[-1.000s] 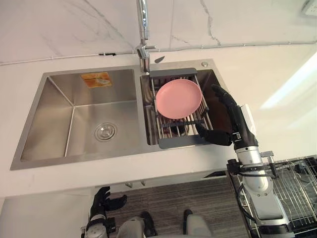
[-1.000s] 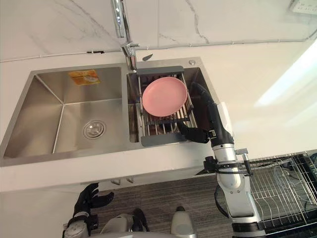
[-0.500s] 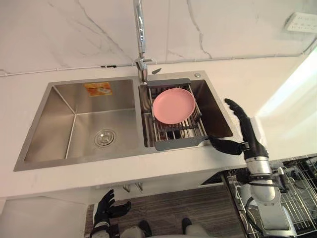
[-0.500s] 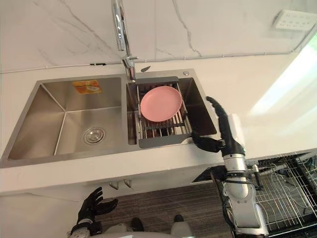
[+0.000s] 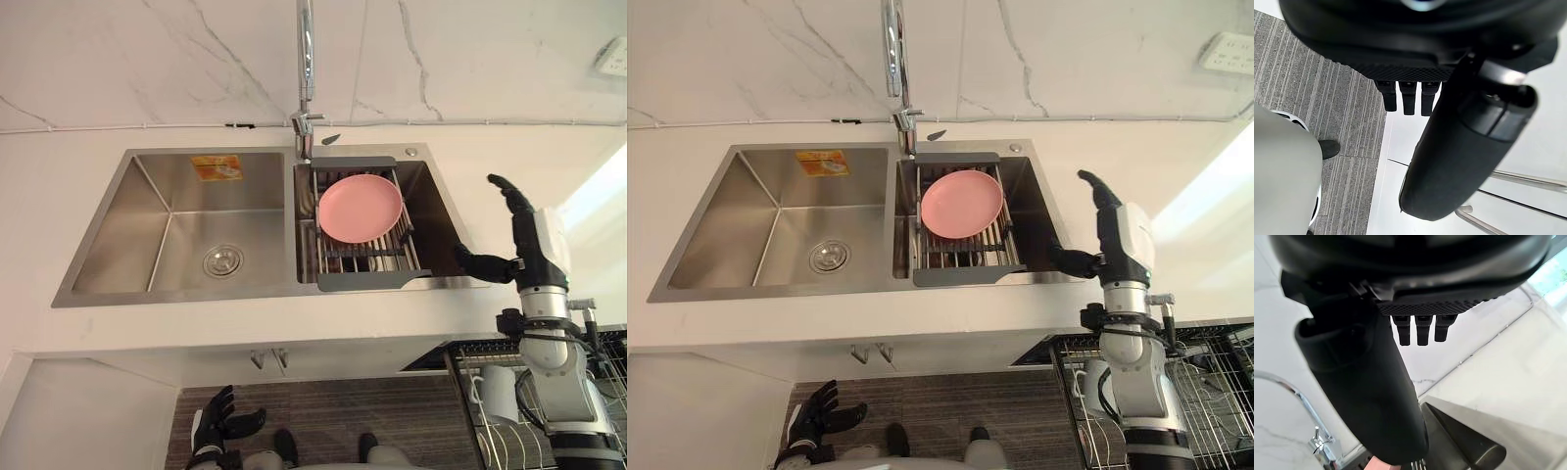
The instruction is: Walk over to the sink, pick up the cup, carry it to the dishwasher, place the cup inside the dishwasher, then close the dishwasher door
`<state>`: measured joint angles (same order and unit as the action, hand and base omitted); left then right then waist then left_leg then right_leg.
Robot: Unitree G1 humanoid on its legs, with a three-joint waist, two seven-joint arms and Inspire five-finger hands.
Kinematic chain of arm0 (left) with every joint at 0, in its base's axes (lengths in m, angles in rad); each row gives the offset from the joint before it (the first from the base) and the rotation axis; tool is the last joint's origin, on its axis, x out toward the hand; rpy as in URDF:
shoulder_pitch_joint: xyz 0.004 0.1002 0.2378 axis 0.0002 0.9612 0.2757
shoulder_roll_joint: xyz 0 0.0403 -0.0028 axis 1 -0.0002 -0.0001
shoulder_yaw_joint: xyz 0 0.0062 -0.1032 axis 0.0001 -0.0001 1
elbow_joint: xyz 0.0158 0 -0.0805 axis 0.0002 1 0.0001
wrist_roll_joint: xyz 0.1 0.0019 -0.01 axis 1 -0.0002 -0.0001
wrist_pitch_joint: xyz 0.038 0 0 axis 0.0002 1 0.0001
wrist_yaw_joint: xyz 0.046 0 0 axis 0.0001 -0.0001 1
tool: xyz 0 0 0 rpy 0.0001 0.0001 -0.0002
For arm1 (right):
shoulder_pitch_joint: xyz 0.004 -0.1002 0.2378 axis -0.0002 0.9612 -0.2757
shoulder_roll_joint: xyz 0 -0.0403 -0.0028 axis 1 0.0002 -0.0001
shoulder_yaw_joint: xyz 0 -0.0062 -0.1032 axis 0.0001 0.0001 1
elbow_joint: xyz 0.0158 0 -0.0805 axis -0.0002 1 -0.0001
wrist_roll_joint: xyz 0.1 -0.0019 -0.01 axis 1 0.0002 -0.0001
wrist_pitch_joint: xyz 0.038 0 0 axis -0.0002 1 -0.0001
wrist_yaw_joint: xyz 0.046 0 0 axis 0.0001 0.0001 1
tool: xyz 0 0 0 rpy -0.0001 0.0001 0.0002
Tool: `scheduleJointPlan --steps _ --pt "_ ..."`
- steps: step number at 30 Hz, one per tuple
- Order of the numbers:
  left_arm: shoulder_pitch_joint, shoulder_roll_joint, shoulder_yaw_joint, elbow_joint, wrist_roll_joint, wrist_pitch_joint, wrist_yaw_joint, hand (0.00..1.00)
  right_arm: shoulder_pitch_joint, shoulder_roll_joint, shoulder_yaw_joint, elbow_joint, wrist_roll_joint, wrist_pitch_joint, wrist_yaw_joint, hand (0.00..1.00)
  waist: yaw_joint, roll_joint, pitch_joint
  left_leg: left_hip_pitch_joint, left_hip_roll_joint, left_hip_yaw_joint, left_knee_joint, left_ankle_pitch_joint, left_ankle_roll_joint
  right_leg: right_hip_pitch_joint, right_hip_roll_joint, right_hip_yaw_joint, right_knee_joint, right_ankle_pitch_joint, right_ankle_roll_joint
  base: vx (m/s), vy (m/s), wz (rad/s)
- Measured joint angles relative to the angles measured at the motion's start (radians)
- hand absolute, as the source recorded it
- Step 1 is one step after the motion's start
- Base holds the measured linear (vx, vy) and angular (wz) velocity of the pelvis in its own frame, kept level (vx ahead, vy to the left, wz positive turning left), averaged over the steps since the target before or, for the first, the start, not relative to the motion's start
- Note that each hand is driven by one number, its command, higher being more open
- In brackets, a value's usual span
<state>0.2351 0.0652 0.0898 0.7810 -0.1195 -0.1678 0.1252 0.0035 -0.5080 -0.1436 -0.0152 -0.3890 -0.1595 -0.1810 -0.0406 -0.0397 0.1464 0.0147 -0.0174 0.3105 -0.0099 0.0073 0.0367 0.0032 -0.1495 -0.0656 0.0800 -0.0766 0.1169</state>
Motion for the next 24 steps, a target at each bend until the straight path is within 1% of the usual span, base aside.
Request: scheduleJointPlan --steps 4,7,12,14,18,24 --pt "-0.005 0.000 0.000 0.004 0.000 -0.001 -0.001 0.90 -0.049 -0.052 0.075 0.046 -0.001 -0.004 0.028 0.90 0.001 0.015 0.012 -0.007 -0.001 -0.003 0.000 0.002 0.001 -0.007 -0.001 -0.003 0.001 0.000 0.000 0.00 0.002 0.01" --pt "-0.014 -0.001 0.000 0.012 0.000 -0.003 -0.001 0.90 -0.089 -0.068 0.094 0.078 -0.006 -0.005 0.032 0.90 0.004 0.025 0.022 -0.017 -0.001 -0.008 0.002 0.002 0.001 -0.012 -0.001 -0.012 0.001 0.000 0.000 0.01 0.001 0.06" --pt "-0.027 -0.002 0.000 0.012 0.000 -0.005 -0.001 0.90 -0.176 -0.110 0.119 0.099 -0.040 -0.005 0.031 0.90 0.006 0.024 0.049 -0.030 0.001 -0.011 0.010 0.002 0.002 -0.021 -0.002 -0.016 0.006 0.000 -0.001 0.00 0.000 0.01" --pt "-0.029 -0.002 0.000 0.012 0.000 -0.008 -0.001 0.90 -0.203 -0.120 0.133 0.116 -0.055 -0.005 0.030 0.90 0.007 0.023 0.051 -0.037 0.001 -0.015 0.012 0.002 0.002 -0.025 -0.002 -0.021 0.007 0.001 -0.001 0.02 0.001 0.08" --pt "-0.049 -0.003 0.000 0.012 0.000 -0.011 0.000 0.90 -0.253 -0.121 0.154 0.151 -0.109 -0.003 0.028 0.90 0.024 0.022 0.078 -0.043 0.003 -0.022 0.021 0.001 0.002 -0.025 -0.005 -0.029 0.011 0.001 -0.002 0.01 0.003 0.04" --pt "-0.065 -0.004 0.000 0.012 -0.001 -0.011 0.000 0.90 -0.311 -0.120 0.162 0.154 -0.127 -0.002 0.024 0.90 0.027 0.020 0.105 -0.067 0.006 -0.030 0.041 -0.005 0.004 -0.044 -0.007 -0.038 0.031 0.001 -0.002 0.00 0.006 0.05"
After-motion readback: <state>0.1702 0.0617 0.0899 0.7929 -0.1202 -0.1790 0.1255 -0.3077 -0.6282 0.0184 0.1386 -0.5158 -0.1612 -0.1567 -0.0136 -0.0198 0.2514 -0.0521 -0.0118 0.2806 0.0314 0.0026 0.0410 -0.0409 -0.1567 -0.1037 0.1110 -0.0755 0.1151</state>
